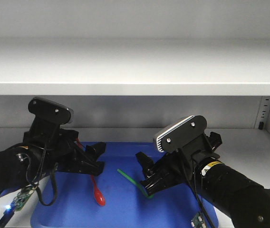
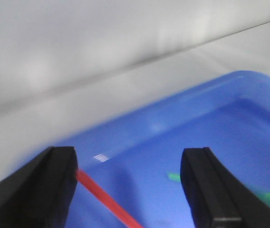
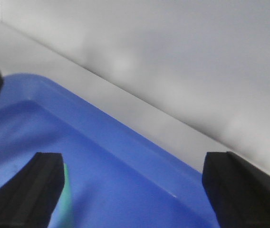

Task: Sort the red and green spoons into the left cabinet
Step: 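Lower both spoons into the blue tray and open both grippers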

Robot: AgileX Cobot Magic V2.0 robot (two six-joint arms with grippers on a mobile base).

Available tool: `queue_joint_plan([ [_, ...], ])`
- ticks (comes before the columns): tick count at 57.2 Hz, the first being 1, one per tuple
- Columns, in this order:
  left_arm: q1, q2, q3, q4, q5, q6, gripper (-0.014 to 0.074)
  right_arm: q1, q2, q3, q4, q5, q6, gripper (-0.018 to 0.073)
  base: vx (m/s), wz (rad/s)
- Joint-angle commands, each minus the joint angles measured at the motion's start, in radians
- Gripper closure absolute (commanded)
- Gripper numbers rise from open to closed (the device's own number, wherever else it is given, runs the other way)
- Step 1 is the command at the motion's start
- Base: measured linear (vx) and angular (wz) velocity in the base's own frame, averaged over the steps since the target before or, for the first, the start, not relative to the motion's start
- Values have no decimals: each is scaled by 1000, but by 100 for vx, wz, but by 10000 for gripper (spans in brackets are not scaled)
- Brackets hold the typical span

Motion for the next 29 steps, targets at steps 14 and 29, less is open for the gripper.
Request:
queue_joint_plan([
  [14, 60, -82, -36, 78, 73, 3, 10, -4, -76, -38, 132, -37, -96, -23, 0, 0],
  [29, 101, -101, -35, 91, 323, -6, 123, -4, -108, -38, 176, 131, -96, 58, 0, 0],
])
